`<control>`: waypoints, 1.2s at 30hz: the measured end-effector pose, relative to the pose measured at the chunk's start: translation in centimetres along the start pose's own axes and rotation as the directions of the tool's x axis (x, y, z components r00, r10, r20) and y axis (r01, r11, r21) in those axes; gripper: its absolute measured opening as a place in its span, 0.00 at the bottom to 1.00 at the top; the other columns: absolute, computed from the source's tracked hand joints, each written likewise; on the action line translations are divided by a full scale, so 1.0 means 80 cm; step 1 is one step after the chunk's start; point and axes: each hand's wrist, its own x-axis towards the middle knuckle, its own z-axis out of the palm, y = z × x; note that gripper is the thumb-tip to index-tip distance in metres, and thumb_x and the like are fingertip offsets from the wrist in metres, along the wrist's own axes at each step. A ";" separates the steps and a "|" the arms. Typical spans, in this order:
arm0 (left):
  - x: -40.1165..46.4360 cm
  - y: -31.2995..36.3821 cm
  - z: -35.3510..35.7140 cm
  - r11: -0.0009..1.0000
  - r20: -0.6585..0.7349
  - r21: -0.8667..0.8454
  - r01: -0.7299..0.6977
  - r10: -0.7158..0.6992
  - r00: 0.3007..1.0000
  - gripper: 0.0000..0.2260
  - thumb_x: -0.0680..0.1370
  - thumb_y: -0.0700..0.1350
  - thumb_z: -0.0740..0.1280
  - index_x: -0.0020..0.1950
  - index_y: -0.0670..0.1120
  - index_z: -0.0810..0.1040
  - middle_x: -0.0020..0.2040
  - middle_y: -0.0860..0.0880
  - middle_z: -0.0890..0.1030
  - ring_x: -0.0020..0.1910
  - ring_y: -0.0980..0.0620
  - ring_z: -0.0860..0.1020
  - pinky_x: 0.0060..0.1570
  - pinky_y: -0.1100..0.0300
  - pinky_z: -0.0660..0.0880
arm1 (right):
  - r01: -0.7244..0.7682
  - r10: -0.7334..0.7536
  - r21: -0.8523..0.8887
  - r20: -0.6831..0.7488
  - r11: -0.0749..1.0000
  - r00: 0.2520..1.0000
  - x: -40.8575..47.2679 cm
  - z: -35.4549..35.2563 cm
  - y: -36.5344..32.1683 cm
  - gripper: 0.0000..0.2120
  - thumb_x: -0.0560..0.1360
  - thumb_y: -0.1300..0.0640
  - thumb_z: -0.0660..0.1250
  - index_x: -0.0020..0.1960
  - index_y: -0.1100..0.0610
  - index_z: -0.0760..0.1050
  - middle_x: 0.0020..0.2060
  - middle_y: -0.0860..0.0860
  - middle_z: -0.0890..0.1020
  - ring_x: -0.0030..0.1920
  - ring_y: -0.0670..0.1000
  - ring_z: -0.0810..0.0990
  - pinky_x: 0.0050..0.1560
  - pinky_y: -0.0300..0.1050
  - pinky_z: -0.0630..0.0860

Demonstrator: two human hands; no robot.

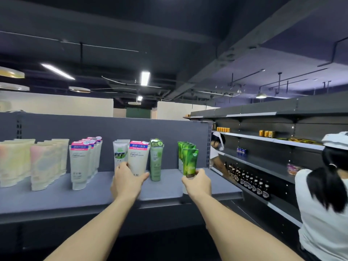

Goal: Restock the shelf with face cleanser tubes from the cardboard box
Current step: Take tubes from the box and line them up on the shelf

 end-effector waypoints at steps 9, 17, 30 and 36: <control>0.007 0.060 0.112 0.999 -0.046 0.035 0.006 -0.004 0.999 0.33 0.64 0.61 0.78 0.57 0.46 0.67 0.56 0.48 0.75 0.54 0.45 0.77 0.48 0.49 0.77 | 0.049 -0.048 -0.024 0.050 0.998 0.998 0.121 -0.010 0.050 0.15 0.74 0.51 0.71 0.55 0.54 0.70 0.47 0.50 0.79 0.44 0.53 0.75 0.44 0.44 0.72; 0.011 0.062 0.140 0.992 -0.081 0.119 0.027 -0.017 0.997 0.32 0.66 0.61 0.77 0.58 0.46 0.67 0.57 0.48 0.75 0.55 0.46 0.77 0.48 0.53 0.74 | 0.061 -0.060 -0.006 0.105 0.998 0.993 0.159 0.022 0.060 0.17 0.74 0.51 0.72 0.57 0.55 0.69 0.51 0.53 0.81 0.49 0.56 0.79 0.44 0.44 0.71; 0.001 0.051 0.123 0.983 -0.114 0.181 0.039 -0.019 0.993 0.31 0.66 0.61 0.77 0.58 0.47 0.67 0.57 0.50 0.75 0.55 0.48 0.77 0.45 0.55 0.71 | 0.020 -0.017 -0.043 0.067 0.999 0.998 0.158 0.037 0.063 0.27 0.72 0.49 0.74 0.62 0.58 0.65 0.60 0.57 0.75 0.59 0.60 0.77 0.49 0.52 0.74; -0.006 0.044 0.087 0.986 -0.141 0.161 0.046 -0.023 0.990 0.31 0.67 0.59 0.77 0.60 0.47 0.68 0.58 0.50 0.75 0.57 0.48 0.77 0.50 0.53 0.74 | 0.068 -0.068 0.005 -0.028 0.998 0.997 0.128 0.040 0.055 0.13 0.77 0.51 0.68 0.53 0.54 0.65 0.54 0.55 0.77 0.48 0.58 0.76 0.47 0.50 0.72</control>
